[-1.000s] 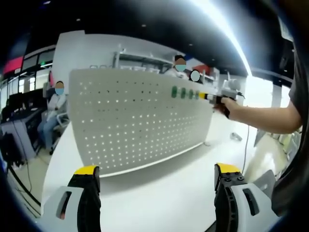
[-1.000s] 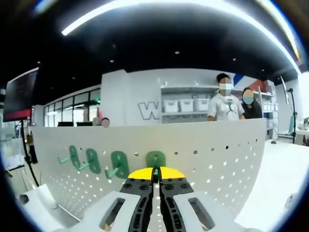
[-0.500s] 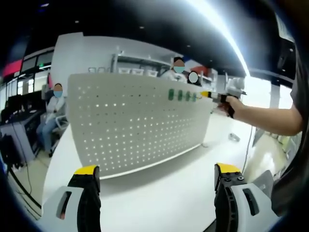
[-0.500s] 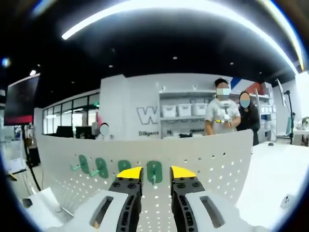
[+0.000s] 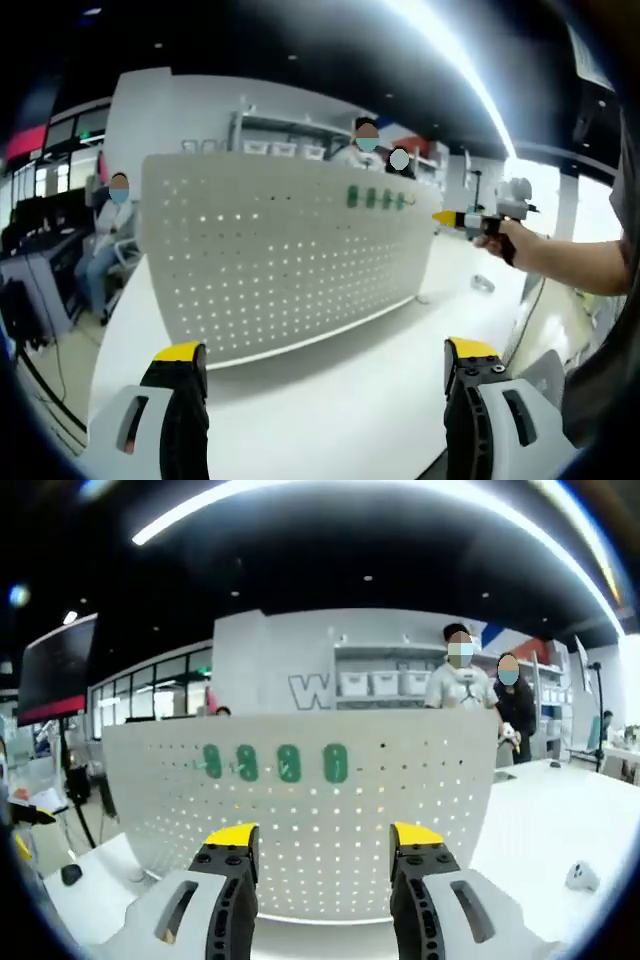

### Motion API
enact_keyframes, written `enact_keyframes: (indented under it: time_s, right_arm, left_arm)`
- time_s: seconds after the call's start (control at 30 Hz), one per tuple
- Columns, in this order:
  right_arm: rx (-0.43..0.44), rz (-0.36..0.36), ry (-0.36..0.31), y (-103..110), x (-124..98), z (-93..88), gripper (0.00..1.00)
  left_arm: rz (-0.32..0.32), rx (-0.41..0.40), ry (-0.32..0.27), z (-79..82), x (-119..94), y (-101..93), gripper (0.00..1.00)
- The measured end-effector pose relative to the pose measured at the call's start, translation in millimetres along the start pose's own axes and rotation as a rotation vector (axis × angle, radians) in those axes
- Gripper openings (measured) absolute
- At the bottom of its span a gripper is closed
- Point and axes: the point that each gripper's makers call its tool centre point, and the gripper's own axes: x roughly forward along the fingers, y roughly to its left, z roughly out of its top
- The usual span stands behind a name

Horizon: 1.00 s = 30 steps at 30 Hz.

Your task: Insert the hook assembly into the mounting plate slot until the hook locks in place.

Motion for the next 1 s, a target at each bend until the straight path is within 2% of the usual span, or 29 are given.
enact_keyframes:
  time_s: [0.13,0.23,0.4,0.5,0.6,0.67,1.0]
  right_arm:
    - [-0.016,0.01,0.036,10.5,-16.9,-15.4,0.63]
    - [0.03,0.018,0.069,15.9,-29.0,-28.2,0.65]
    - [0.012,0.002,0.087,27.3,-53.9,-42.0,0.67]
    - [-0.001,0.002,0.12,33.2,-65.0,-56.8,0.69]
    - [0.042,0.007,0.151,37.8,-75.0,-71.5,0.72]
    - [0.036,0.005,0.175,38.9,-80.2,-80.7,0.74]
    - [0.049,0.001,0.211,35.1,-98.4,-98.3,0.77]
  left_arm:
    - [-0.002,-0.002,-0.005,-0.5,-0.8,-1.3,1.0]
    - [-0.005,0.001,-0.003,-1.8,-1.4,-2.7,1.0]
    - [0.002,0.002,0.003,-4.4,-5.3,-1.0,1.0]
    - [0.004,0.004,0.009,-6.9,-6.8,-0.1,1.0]
    - [0.007,0.0,0.013,-9.2,-6.5,0.0,1.0]
    - [0.004,0.0,0.016,-10.3,-3.9,-1.9,1.0]
    - [-0.029,0.006,0.03,-14.8,3.1,-15.3,1.0]
